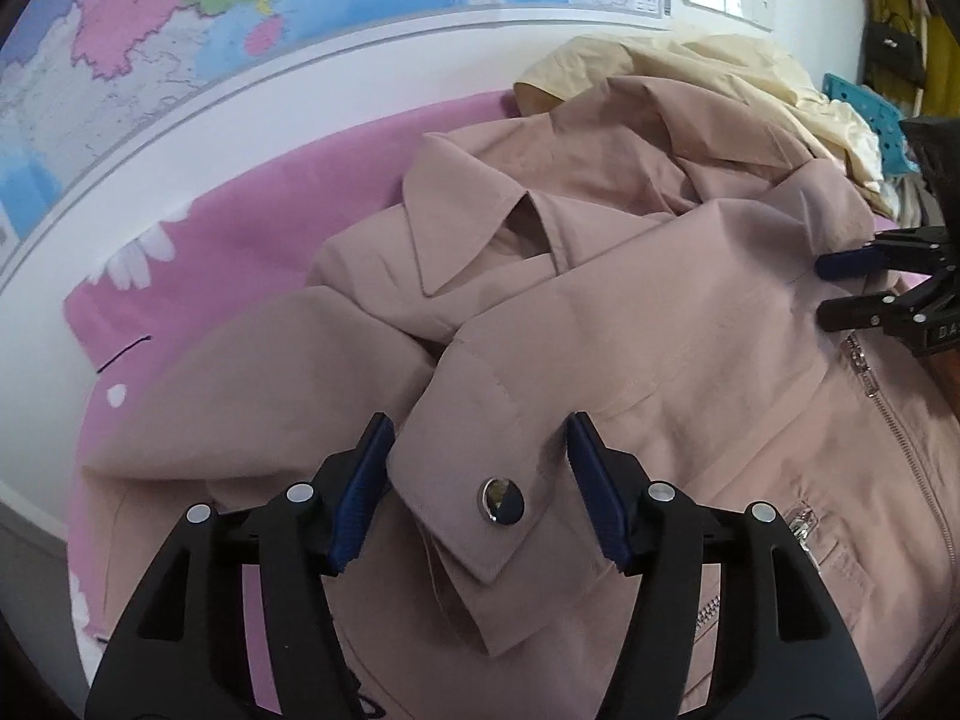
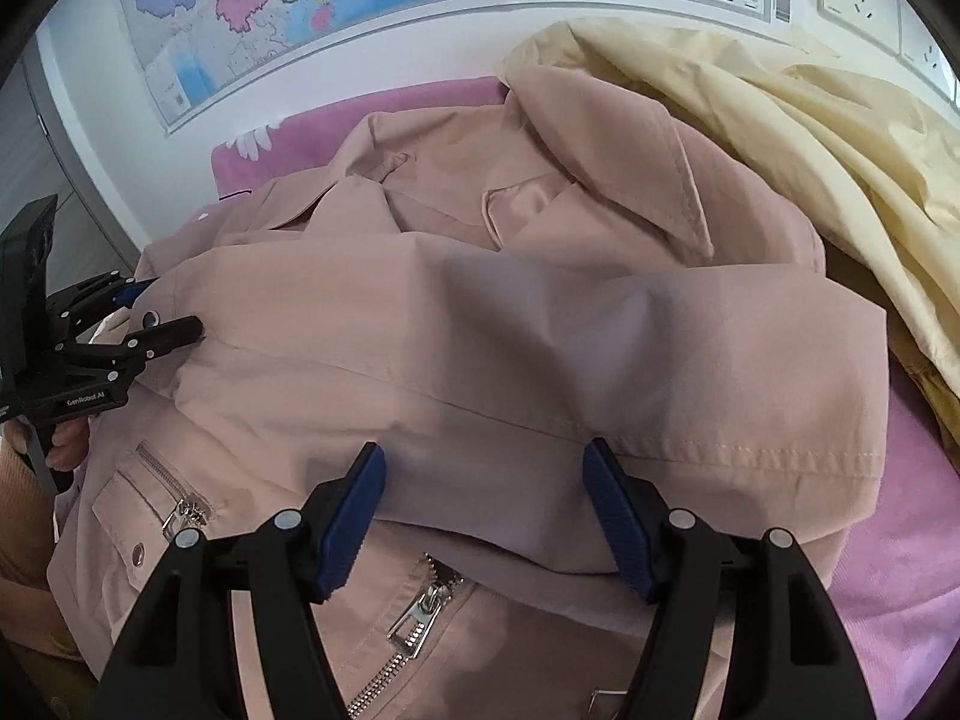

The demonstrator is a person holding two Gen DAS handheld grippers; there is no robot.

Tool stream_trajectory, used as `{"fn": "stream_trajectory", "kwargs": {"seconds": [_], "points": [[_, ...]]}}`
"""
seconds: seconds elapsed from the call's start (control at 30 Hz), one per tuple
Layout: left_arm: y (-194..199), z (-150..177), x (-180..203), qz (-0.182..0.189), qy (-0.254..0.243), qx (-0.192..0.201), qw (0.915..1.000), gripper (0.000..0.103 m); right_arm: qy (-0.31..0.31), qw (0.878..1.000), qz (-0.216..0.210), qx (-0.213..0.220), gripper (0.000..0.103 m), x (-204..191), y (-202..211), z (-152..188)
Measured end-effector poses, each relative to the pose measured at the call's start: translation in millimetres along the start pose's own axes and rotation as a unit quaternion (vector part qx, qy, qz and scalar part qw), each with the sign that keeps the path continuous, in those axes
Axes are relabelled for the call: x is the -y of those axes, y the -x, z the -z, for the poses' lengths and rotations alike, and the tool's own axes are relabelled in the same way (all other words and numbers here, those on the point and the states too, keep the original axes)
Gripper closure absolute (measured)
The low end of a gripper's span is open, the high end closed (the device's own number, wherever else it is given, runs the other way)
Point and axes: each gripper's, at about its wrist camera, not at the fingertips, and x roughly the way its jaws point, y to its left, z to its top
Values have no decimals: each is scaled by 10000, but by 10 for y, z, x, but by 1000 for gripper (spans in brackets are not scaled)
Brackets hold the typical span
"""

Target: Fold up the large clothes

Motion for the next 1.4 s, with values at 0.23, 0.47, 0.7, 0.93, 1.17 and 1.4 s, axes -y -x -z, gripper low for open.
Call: {"fn": "stream_trajectory", "kwargs": {"seconds": [0.23,0.47,0.7,0.93,1.17,1.4], "points": [[47,26,57,-68,10,69,10000,44,211,9996,-161,115,36,-232,161,-6],[127,30,35,-112,30,158,9998,43,700,9967,-348,219,36,-664,155,-140],[187,68,-52,-143,142,192,9996,42,825,9959,-369,-57,36,-873,-171,-189],[342,155,-325,-161,506,352,9980,38,878,9958,-166,-208,37,-907,-388,-97],[474,254,-641,-349,821,454,9950,35,922,9954,-220,114,37,-1020,-217,-217],[709,429,-1067,-828,1259,525,9872,31,1218,9921,-152,262,37,-1278,-457,-393]]}}
